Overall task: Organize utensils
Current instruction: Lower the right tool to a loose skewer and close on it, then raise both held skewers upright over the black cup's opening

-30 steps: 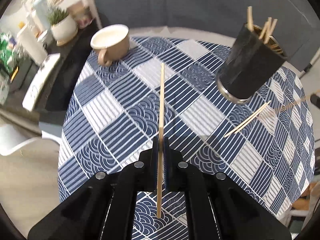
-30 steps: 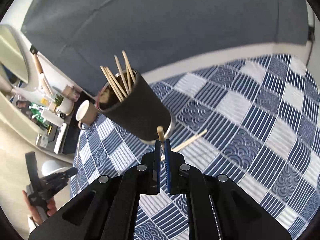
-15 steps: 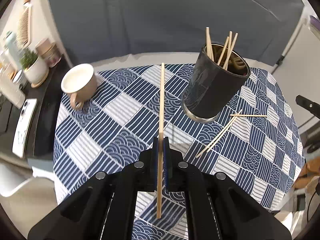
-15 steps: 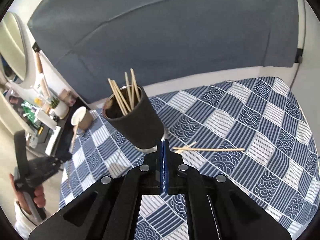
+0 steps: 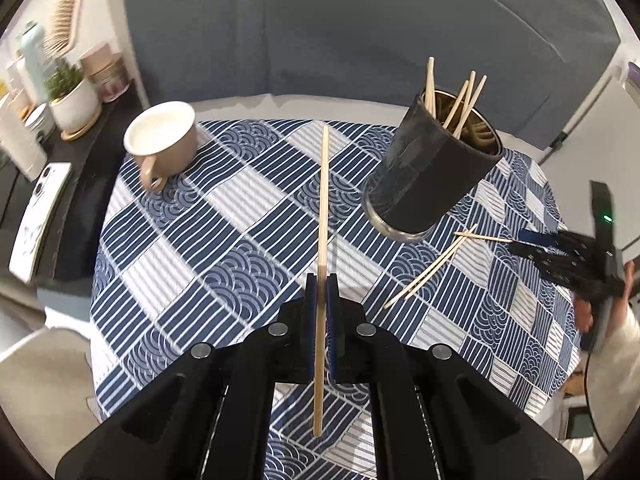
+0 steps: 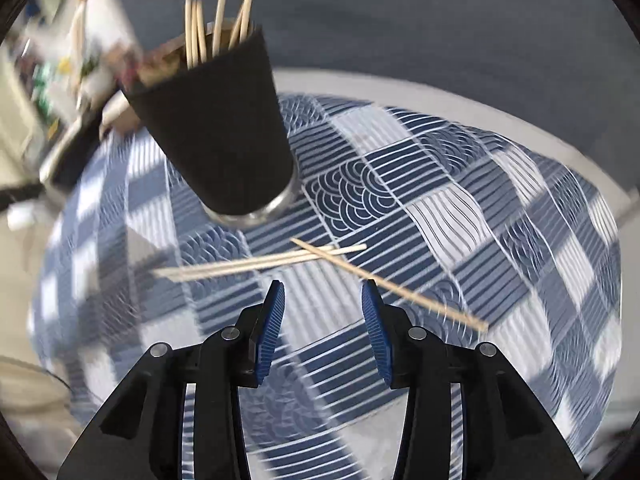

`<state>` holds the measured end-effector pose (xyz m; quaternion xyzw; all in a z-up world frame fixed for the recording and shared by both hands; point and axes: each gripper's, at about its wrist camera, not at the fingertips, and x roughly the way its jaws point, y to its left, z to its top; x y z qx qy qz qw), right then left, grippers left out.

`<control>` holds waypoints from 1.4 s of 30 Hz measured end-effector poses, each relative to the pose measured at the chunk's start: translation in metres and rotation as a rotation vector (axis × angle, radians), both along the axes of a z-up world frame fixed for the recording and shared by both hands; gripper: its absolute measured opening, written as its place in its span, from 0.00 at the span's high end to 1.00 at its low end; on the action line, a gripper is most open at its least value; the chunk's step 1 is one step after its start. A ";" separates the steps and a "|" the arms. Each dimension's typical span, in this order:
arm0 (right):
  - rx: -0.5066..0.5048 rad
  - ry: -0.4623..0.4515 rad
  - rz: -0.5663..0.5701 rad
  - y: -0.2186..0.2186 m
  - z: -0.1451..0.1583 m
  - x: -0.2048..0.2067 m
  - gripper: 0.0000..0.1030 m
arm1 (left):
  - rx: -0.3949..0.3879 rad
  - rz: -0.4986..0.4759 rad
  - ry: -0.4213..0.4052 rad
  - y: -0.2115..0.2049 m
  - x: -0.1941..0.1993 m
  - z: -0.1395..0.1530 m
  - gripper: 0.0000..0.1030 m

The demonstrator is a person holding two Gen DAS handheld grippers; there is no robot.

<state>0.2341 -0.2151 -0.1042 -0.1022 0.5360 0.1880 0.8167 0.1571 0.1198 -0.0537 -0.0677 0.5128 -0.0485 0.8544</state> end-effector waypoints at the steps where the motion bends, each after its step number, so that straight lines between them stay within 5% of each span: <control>1: -0.021 0.017 0.030 0.000 -0.008 0.009 0.63 | 0.002 0.016 0.003 0.000 -0.003 0.000 0.95; 9: -0.112 0.077 0.231 -0.005 -0.043 0.038 0.63 | -0.010 0.180 0.012 -0.003 -0.032 -0.003 0.95; 15: -0.139 0.102 0.305 -0.004 -0.065 0.042 0.64 | -0.003 0.189 0.015 -0.014 -0.043 0.000 0.95; 19: -0.104 0.116 0.256 -0.011 -0.066 0.038 0.92 | -0.032 0.171 0.026 -0.014 -0.037 -0.001 0.95; 24: -0.074 0.131 0.187 -0.026 -0.066 0.012 0.95 | -0.064 0.130 0.022 -0.017 -0.018 -0.002 0.95; 34: 0.263 0.045 -0.124 -0.076 0.002 -0.048 0.95 | -0.042 -0.051 -0.076 -0.032 0.022 0.040 0.95; 42: 0.335 -0.166 -0.142 -0.055 0.100 -0.055 0.95 | -0.105 -0.197 -0.217 -0.063 0.070 0.086 0.95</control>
